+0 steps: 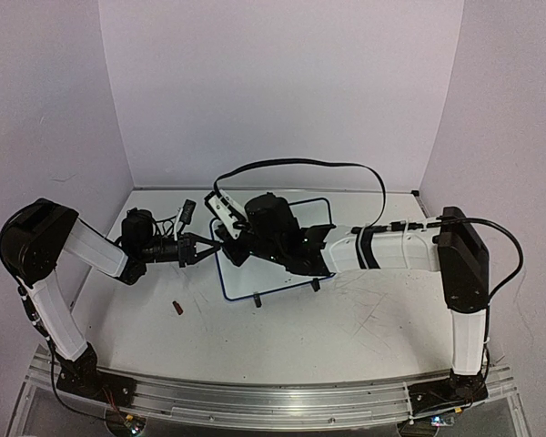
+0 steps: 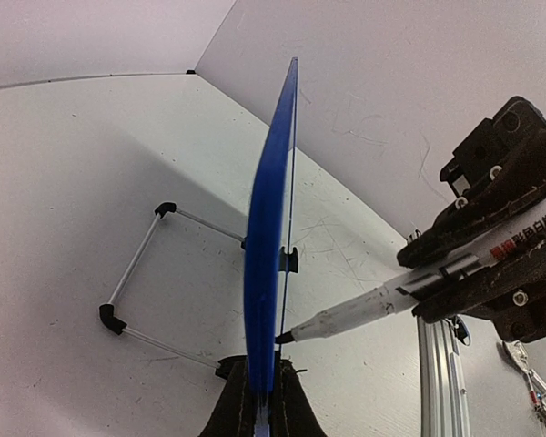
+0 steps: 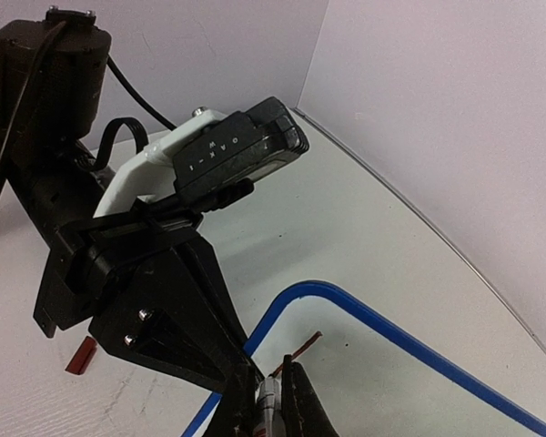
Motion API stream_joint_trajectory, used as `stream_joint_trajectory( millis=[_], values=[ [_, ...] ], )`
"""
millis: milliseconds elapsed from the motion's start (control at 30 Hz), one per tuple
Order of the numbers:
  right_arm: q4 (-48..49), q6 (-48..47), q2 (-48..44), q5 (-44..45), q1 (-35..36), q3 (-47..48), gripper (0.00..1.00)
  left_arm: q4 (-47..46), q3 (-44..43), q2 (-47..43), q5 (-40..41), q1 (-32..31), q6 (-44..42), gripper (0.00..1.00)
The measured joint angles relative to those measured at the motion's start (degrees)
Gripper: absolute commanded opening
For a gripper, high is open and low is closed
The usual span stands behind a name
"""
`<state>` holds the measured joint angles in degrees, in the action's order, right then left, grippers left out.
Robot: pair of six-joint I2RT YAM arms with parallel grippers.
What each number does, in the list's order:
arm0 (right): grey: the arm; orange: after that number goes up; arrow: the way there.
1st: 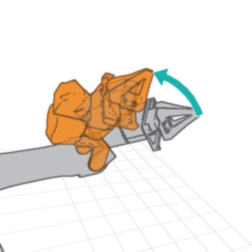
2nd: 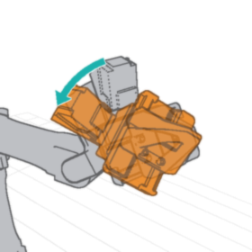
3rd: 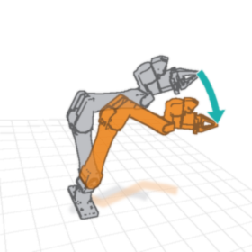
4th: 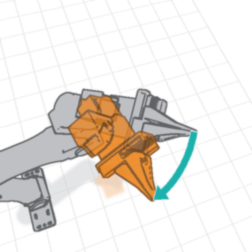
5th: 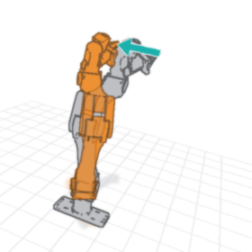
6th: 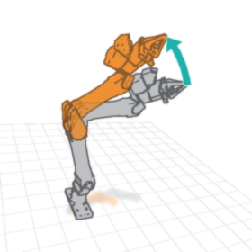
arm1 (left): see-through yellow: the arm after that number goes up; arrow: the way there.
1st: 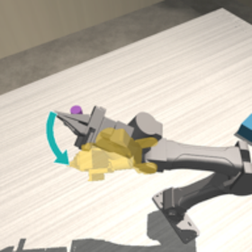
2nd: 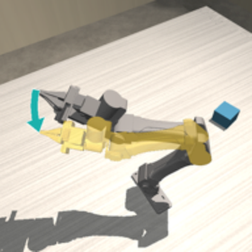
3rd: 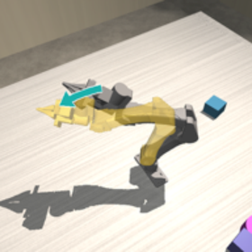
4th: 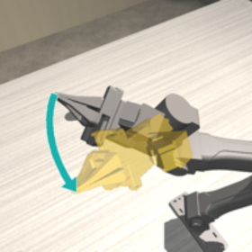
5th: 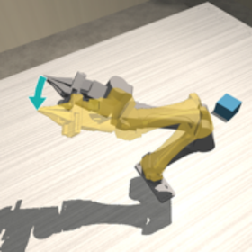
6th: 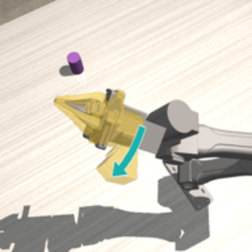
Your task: Write a sentence on the whiteboard
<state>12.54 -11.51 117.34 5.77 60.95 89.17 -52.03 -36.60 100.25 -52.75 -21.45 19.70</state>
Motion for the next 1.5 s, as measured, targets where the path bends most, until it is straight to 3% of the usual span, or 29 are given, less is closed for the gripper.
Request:
stream_joint_trajectory(
  millis=[433, 1500],
  values=[
    [4.07, 2.38, -2.86, 0.51, -0.17, -1.66, 0.0, 0.0, 0.0, 0.0, -0.02, 0.0, 0.0, 0.0],
    [2.79, 2.36, -0.09, 2.12, -0.81, 2.12, 0.0, 0.02, 0.02, -0.11, -0.02, -0.04, -0.21, 0.0]
  ],
)
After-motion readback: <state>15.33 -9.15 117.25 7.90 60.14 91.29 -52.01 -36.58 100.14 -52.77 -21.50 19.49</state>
